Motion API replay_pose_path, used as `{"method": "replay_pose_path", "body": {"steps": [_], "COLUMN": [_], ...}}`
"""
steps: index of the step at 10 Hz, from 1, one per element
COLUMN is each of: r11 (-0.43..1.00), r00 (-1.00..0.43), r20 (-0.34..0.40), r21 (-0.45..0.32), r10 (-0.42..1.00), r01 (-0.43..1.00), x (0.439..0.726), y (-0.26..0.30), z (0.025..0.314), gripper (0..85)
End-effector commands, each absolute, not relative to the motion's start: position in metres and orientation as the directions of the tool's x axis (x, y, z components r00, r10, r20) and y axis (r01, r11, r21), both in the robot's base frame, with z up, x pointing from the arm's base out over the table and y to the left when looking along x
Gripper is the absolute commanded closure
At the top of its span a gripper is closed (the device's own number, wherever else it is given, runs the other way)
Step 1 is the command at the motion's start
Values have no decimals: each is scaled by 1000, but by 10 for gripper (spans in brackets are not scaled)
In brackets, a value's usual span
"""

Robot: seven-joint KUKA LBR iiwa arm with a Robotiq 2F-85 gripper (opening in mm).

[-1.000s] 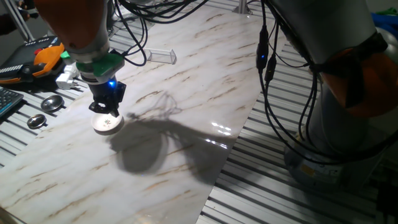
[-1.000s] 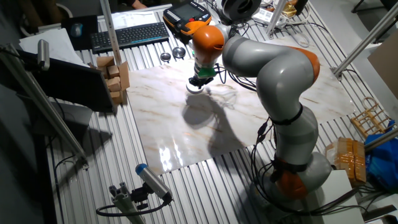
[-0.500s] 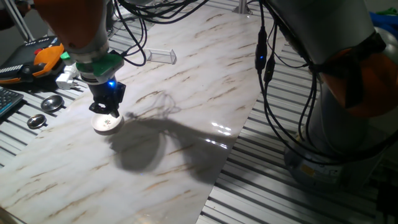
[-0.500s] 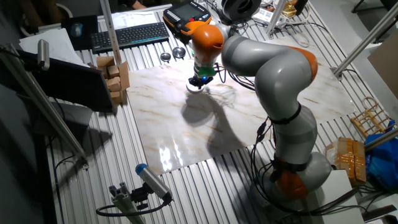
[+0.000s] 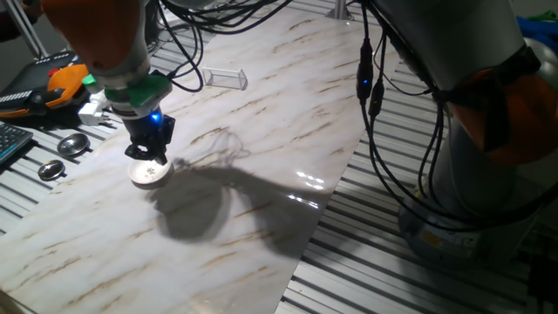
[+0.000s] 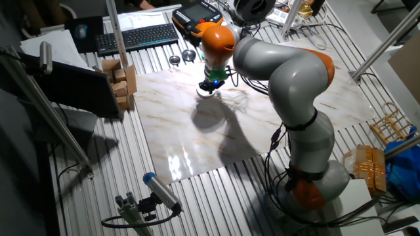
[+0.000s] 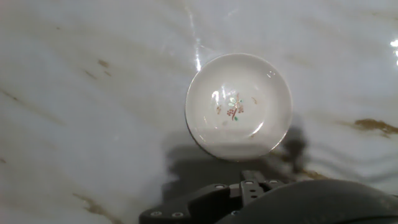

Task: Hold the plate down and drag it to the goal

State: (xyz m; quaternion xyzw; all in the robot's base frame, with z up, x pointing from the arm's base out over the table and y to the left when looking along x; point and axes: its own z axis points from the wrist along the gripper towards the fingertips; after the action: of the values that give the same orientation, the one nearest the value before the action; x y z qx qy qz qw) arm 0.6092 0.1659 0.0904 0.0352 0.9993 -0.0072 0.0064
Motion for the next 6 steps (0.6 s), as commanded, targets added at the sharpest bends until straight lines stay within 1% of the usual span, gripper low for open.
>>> {"method": "replay_pose_path", "body": {"steps": [1,2,6], "r11": [997,997,995], "r00": [-997,-997,-994], "r20": [-19,-42,-54], "r21": [-19,-24,-16], "r10": [71,72,96], "r01": [71,73,97], "x": [610,615,626], "y": [168,170,169], "z": [90,89,74], "gripper": [850,850,850]}}
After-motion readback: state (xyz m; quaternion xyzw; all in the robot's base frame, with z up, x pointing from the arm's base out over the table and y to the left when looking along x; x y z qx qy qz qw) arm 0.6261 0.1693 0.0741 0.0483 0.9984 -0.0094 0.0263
